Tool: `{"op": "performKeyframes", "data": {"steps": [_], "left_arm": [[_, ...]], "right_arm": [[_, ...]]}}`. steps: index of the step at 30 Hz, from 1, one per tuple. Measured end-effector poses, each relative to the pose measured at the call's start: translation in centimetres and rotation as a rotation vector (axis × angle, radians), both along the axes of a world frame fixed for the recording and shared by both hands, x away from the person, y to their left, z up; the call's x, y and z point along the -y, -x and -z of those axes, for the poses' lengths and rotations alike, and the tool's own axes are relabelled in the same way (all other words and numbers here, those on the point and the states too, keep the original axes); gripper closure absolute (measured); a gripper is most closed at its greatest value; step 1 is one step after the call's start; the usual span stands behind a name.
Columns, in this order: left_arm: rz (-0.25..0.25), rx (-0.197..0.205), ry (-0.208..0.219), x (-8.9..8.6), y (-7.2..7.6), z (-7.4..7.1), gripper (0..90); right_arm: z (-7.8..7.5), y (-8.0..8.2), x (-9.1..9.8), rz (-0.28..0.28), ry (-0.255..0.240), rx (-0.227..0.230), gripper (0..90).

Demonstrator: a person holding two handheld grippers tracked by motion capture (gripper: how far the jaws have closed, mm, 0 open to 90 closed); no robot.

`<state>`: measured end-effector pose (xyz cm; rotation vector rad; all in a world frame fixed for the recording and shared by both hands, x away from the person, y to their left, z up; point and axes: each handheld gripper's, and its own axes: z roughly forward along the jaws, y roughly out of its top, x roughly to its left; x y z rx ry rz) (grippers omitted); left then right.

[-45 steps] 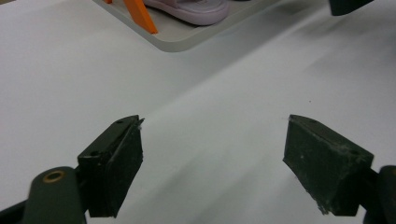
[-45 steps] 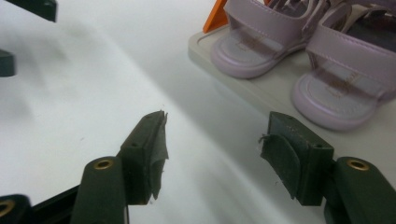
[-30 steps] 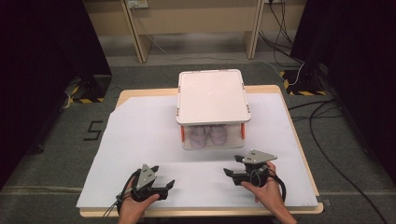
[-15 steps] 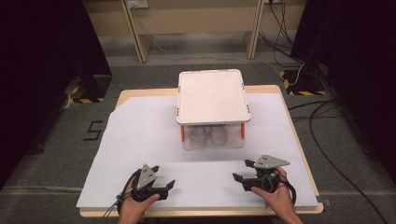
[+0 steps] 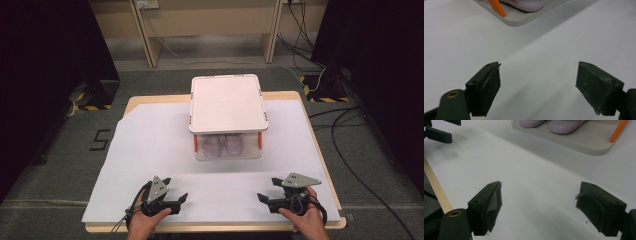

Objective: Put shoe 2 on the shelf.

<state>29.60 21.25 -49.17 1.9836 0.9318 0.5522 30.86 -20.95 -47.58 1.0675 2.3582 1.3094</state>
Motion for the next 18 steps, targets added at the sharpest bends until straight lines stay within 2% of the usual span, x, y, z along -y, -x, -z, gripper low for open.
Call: {"op": "performKeyframes", "data": {"steps": [18], "left_arm": [[0.0,-0.005,-0.003,0.0,0.0,0.0,18.8]], "right_arm": [[0.5,1.6,1.6,0.012,0.029,-0.015,18.6]]}}
